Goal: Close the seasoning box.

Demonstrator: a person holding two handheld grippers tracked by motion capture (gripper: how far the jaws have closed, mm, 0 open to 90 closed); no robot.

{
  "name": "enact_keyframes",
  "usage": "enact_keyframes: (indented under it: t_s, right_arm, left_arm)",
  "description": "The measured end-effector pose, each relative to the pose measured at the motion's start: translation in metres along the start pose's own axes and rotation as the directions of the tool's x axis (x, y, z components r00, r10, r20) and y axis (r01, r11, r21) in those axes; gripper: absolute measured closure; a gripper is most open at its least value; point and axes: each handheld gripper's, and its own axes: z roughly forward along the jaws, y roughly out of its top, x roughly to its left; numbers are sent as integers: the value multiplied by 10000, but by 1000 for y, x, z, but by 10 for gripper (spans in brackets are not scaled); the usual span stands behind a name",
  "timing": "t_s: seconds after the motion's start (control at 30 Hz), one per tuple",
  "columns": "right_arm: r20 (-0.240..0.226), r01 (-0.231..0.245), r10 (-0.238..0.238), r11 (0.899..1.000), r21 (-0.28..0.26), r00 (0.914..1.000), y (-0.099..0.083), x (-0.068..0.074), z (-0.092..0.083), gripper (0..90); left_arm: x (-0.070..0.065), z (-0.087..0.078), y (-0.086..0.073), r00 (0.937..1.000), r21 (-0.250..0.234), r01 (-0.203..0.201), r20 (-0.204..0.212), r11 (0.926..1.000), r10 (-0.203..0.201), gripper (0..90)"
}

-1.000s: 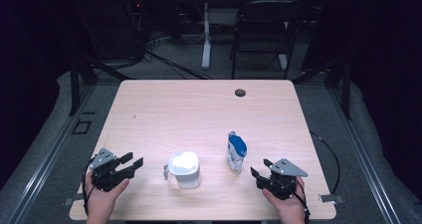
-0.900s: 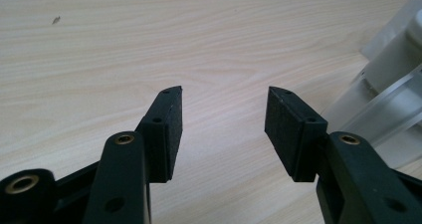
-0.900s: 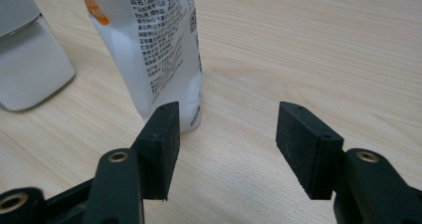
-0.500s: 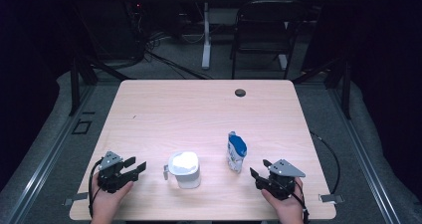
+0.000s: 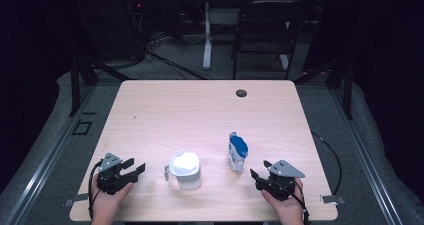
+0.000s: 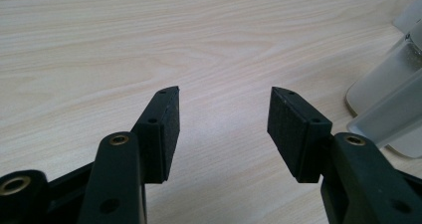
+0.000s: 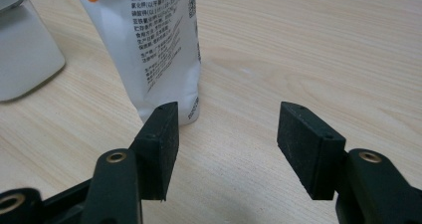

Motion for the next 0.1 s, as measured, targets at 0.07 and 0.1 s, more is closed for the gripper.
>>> enact_keyframes:
  t_s: [0.07, 0.1]
  right_arm:
    - [17, -26, 26, 10000, -21, 10000, 0, 0, 0, 413]
    - [54, -51, 51, 10000, -51, 10000, -1, 0, -1, 412]
  left_arm:
    - [1, -1, 0, 10000, -62, 18, -16, 10000, -18, 472]
    - [1, -2, 0, 10000, -121, 28, -53, 9999, -29, 472]
